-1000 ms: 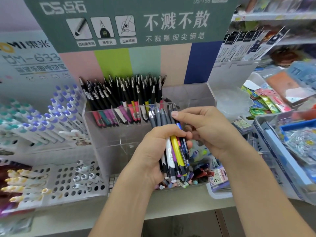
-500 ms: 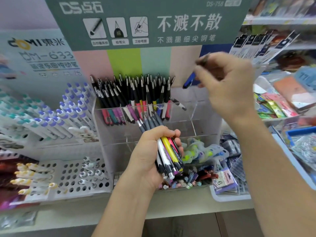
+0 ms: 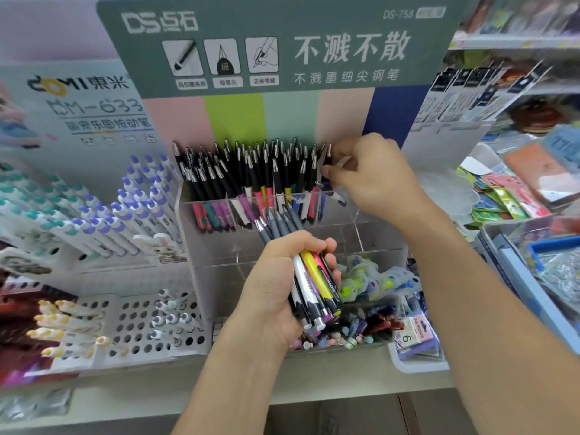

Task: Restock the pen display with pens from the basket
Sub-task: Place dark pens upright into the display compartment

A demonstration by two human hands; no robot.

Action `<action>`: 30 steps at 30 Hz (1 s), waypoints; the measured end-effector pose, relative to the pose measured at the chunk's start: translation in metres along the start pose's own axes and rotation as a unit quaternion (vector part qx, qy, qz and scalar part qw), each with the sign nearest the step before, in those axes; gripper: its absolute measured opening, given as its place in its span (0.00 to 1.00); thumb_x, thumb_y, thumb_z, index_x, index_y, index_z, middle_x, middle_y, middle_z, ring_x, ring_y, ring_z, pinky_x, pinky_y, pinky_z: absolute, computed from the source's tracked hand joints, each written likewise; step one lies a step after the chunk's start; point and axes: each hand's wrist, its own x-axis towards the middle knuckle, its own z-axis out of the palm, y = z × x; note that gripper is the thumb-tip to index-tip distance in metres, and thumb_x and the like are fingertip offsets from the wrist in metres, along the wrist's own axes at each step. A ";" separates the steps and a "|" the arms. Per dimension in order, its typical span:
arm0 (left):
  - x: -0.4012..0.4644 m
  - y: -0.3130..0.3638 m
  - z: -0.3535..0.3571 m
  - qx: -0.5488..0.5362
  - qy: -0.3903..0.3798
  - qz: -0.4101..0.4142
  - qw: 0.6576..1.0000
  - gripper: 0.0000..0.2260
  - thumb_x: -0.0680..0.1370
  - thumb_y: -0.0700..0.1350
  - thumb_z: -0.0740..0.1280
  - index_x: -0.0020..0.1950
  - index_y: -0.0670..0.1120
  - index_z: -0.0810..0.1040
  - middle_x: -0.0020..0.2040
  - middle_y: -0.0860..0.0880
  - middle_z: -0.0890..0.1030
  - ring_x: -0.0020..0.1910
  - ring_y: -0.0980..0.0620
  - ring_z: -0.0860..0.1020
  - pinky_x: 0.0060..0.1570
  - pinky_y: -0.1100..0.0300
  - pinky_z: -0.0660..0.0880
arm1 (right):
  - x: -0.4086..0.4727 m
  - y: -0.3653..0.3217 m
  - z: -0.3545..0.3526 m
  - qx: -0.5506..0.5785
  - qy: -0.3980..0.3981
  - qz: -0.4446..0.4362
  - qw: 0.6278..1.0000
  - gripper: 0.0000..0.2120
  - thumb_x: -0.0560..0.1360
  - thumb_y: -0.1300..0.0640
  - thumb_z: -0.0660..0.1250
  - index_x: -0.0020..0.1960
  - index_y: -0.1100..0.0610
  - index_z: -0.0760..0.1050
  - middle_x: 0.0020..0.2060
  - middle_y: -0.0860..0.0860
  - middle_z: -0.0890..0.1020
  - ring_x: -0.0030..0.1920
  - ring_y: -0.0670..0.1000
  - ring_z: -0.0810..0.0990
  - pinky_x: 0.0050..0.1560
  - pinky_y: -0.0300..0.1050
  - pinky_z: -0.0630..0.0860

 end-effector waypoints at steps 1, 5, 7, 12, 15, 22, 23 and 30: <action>0.000 0.000 0.001 0.001 -0.001 0.000 1.000 0.21 0.75 0.35 0.63 0.22 0.43 0.81 0.32 0.47 0.78 0.26 0.55 0.75 0.30 0.62 0.76 | -0.001 -0.001 -0.002 0.015 -0.013 0.004 1.000 0.06 0.77 0.51 0.71 0.45 0.53 0.84 0.35 0.48 0.83 0.42 0.52 0.82 0.46 0.45 0.77; 0.001 0.001 0.002 0.004 -0.004 -0.002 1.000 0.20 0.74 0.35 0.63 0.22 0.44 0.80 0.32 0.47 0.78 0.27 0.55 0.75 0.31 0.62 0.76 | -0.004 -0.004 -0.010 0.016 -0.075 0.005 0.997 0.08 0.79 0.51 0.69 0.50 0.53 0.85 0.36 0.44 0.83 0.41 0.48 0.80 0.45 0.42 0.74; 0.002 0.001 0.004 0.003 -0.003 -0.003 1.000 0.20 0.74 0.35 0.64 0.22 0.43 0.80 0.32 0.47 0.78 0.27 0.55 0.75 0.30 0.62 0.76 | -0.004 -0.007 -0.014 0.011 -0.104 0.005 0.995 0.07 0.77 0.53 0.69 0.51 0.52 0.84 0.37 0.44 0.84 0.41 0.46 0.81 0.44 0.42 0.76; 0.005 0.000 0.007 0.004 -0.002 -0.008 1.000 0.18 0.73 0.35 0.64 0.24 0.42 0.81 0.32 0.47 0.78 0.26 0.55 0.76 0.29 0.62 0.77 | -0.004 -0.010 -0.019 0.012 -0.120 -0.015 0.993 0.10 0.70 0.53 0.76 0.51 0.50 0.84 0.37 0.47 0.86 0.38 0.42 0.83 0.45 0.43 0.81; 0.006 -0.001 0.008 0.004 -0.002 -0.007 1.000 0.18 0.74 0.35 0.64 0.24 0.42 0.81 0.32 0.47 0.79 0.26 0.55 0.76 0.29 0.62 0.77 | -0.003 -0.008 -0.014 0.039 -0.067 -0.025 0.997 0.05 0.74 0.54 0.74 0.48 0.54 0.85 0.38 0.47 0.86 0.40 0.43 0.83 0.47 0.43 0.79; 0.007 -0.001 0.009 0.007 0.000 -0.014 1.000 0.17 0.74 0.35 0.64 0.25 0.41 0.82 0.32 0.47 0.79 0.26 0.55 0.76 0.30 0.62 0.77 | -0.009 -0.003 -0.008 0.056 -0.078 -0.059 0.994 0.04 0.77 0.55 0.72 0.48 0.46 0.81 0.39 0.36 0.81 0.42 0.35 0.80 0.46 0.32 0.76; 0.007 -0.001 0.009 0.008 0.000 -0.015 1.000 0.17 0.74 0.35 0.64 0.25 0.41 0.82 0.32 0.47 0.79 0.26 0.55 0.76 0.30 0.62 0.77 | -0.011 -0.002 -0.007 0.051 -0.082 -0.066 0.993 0.06 0.77 0.55 0.72 0.48 0.44 0.80 0.38 0.35 0.81 0.41 0.33 0.79 0.45 0.27 0.75; 0.005 -0.002 0.011 0.017 -0.001 -0.010 1.000 0.21 0.75 0.35 0.63 0.22 0.43 0.80 0.32 0.47 0.79 0.27 0.55 0.76 0.32 0.62 0.76 | -0.018 -0.004 -0.007 0.012 -0.063 -0.071 0.995 0.18 0.76 0.53 0.74 0.65 0.52 0.80 0.54 0.45 0.84 0.48 0.40 0.79 0.53 0.33 0.75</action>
